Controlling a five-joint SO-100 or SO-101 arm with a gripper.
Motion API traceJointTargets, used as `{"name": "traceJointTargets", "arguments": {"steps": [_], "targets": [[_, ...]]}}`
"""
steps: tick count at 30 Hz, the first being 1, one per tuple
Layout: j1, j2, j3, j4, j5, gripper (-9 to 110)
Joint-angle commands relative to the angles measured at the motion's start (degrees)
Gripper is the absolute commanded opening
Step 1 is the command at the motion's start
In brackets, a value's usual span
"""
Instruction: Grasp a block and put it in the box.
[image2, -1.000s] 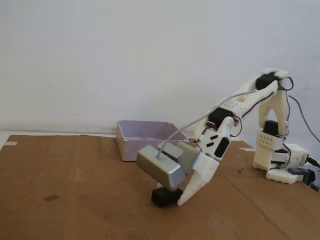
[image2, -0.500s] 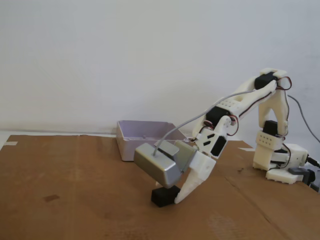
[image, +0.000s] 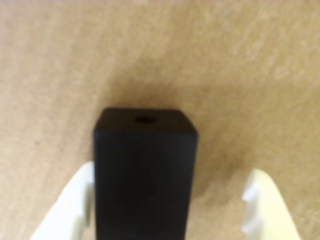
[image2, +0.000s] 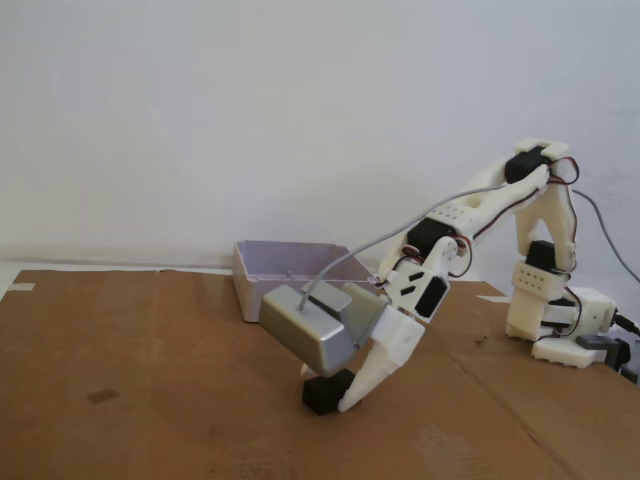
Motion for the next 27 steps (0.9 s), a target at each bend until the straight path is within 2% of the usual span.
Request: {"name": "traceJointTargets", "arguments": {"steps": [1, 9, 27], "targets": [[-0.3, 0.8, -3.3, -1.4, -0.1, 35], [-0.1, 0.8, -3.2, -1.3, -0.1, 18], [0.4, 1.3, -3.1, -1.3, -0.4, 4]]}}
